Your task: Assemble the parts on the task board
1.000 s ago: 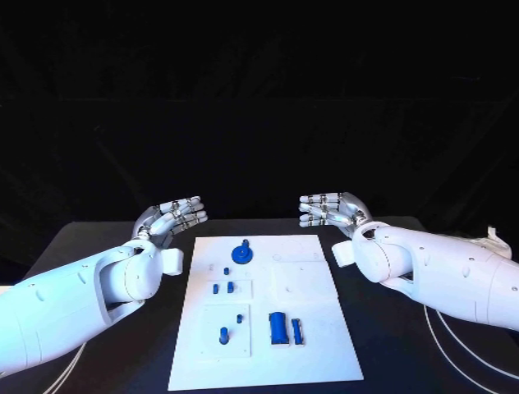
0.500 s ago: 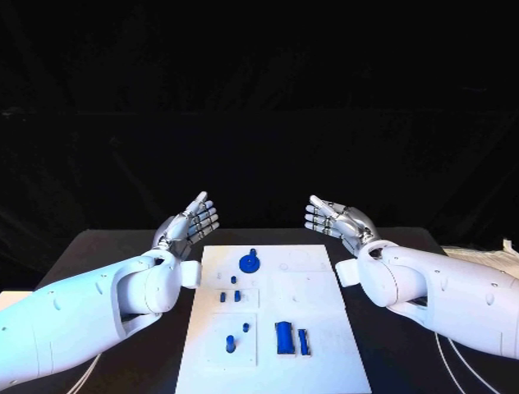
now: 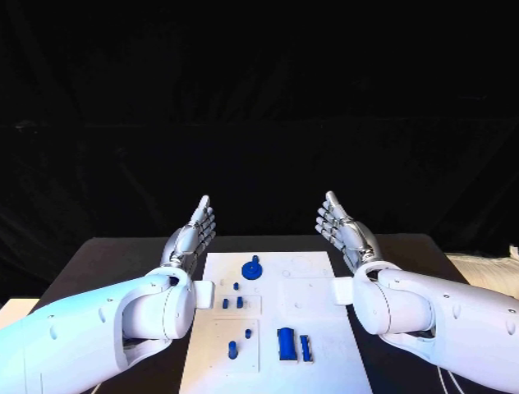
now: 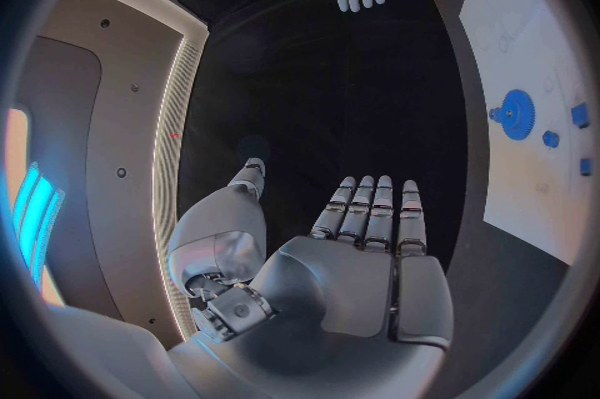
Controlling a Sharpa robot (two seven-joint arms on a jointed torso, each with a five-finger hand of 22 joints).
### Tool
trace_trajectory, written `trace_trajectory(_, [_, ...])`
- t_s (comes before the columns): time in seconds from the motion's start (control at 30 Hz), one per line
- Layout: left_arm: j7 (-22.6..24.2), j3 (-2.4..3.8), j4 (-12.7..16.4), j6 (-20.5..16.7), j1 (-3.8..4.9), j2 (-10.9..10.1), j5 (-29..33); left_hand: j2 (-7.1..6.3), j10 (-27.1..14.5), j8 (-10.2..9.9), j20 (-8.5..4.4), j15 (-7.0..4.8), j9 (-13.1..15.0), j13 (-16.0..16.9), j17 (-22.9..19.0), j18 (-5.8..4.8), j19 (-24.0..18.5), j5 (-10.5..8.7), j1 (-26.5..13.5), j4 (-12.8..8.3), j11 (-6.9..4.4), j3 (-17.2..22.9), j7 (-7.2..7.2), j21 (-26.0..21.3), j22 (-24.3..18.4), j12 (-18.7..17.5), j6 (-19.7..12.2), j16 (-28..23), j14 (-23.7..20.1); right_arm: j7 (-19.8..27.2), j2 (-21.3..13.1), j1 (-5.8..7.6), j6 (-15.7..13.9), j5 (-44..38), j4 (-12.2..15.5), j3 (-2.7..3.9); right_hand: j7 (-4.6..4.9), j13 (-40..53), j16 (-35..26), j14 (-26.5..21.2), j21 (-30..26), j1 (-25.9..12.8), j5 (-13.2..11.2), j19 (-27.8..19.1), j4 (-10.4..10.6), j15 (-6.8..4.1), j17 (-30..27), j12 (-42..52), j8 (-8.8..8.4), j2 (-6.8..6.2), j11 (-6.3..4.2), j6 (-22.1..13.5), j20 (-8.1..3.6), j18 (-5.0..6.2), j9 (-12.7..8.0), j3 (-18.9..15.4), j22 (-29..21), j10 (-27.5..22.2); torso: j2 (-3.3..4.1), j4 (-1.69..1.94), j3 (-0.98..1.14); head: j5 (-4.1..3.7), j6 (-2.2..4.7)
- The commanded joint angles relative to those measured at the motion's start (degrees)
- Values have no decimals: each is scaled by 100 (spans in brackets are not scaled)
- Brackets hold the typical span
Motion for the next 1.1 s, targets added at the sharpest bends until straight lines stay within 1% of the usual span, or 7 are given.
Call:
trace_trajectory(0.03, [121, 9, 27, -386, 0, 0, -260, 2, -571, -39, -251, -22, -8, -8, -12, -206, -429, -36, -718, -4, -40, -219, -92, -51, -506, -38, -558, -210, -529, 226, -2, -3, -290, 141, 13, 2, -52, -8, -22, -668, -44, -825, -54, -620, -30, -4, -42, -37, -40, 0, -13, -556, -68, -265, -11, -25, -112, -630, -3, -2, 2, 1, 0])
trace_trajectory(0.2, [121, 9, 27, -386, 0, 0, -260, 2, -770, -39, -251, -22, -8, -8, -12, -206, -578, -36, -970, -4, -40, -681, -92, -51, -506, -38, -758, -210, -719, 226, -2, -3, -290, 141, 13, 2, -52, -8, -22, -903, -44, -1116, -54, -840, -30, -4, -42, -37, -40, 0, -13, -753, -68, -265, -11, -25, -112, -856, -3, -2, 2, 1, 0])
trace_trajectory(0.77, [121, 9, 27, -386, 0, 0, -260, 2, -1289, -39, -251, -22, -8, -8, -12, -206, -1356, -36, -1612, -4, -40, -681, -92, -51, -506, -38, -1263, -210, -1195, 226, -2, -3, -290, 141, 13, 2, -52, -8, -22, -1517, -44, -1870, -54, -1402, -30, -4, -42, -37, -40, 0, -13, -1257, -68, -265, -11, -25, -112, -1433, -3, -2, 2, 1, 0])
trace_trajectory(0.83, [121, 9, 27, -386, 0, 0, -260, 2, -1787, -39, -251, -22, -8, -8, -12, -206, -1356, -36, -1828, -4, -40, -681, -92, -51, -506, -38, -1753, -210, -1664, 226, -2, -3, -290, 141, 13, 2, -52, -8, -22, -1559, -44, -1915, -54, -1448, -30, -4, -42, -37, -40, 0, -13, -1287, -68, -265, -11, -25, -112, -1471, -3, -2, 2, 1, 0])
trace_trajectory(0.9, [121, 9, 27, -386, 0, 0, -260, 2, -1787, -39, -251, -22, -8, -8, -12, -206, -1356, -36, -2253, -4, -40, -681, -92, -51, -506, -38, -1753, -210, -1664, 226, -2, -3, -290, 141, 13, 2, -52, -8, -22, -1685, -44, -2075, -54, -1950, -30, -4, -42, -37, -40, 0, -13, -1748, -68, -265, -11, -25, -112, -1982, -3, -2, 2, 1, 0])
trace_trajectory(0.97, [121, 9, 27, -386, 0, 0, -260, 2, -1787, -39, -251, -22, -8, -8, -12, -206, -1356, -36, -2253, -4, -40, -681, -92, -51, -506, -38, -1753, -210, -1664, 226, -2, -3, -290, 141, 13, 2, -52, -8, -22, -2094, -44, -2589, -54, -1950, -30, -4, -42, -37, -40, 0, -13, -1748, -68, -265, -11, -25, -112, -1982, -3, -2, 2, 1, 0])
trace_trajectory(1.1, [121, 9, 27, -386, 0, 0, -260, 2, -1787, -39, -251, -22, -8, -8, -12, -206, -1356, -36, -2253, -4, -40, -681, -92, -51, -506, -38, -1753, -210, -1664, 226, -2, -3, -290, 141, 13, 2, -52, -8, -22, -2094, -44, -2589, -54, -1950, -30, -4, -42, -37, -40, 0, -13, -1748, -68, -265, -11, -25, -112, -1982, -3, -2, 2, 1, 0])
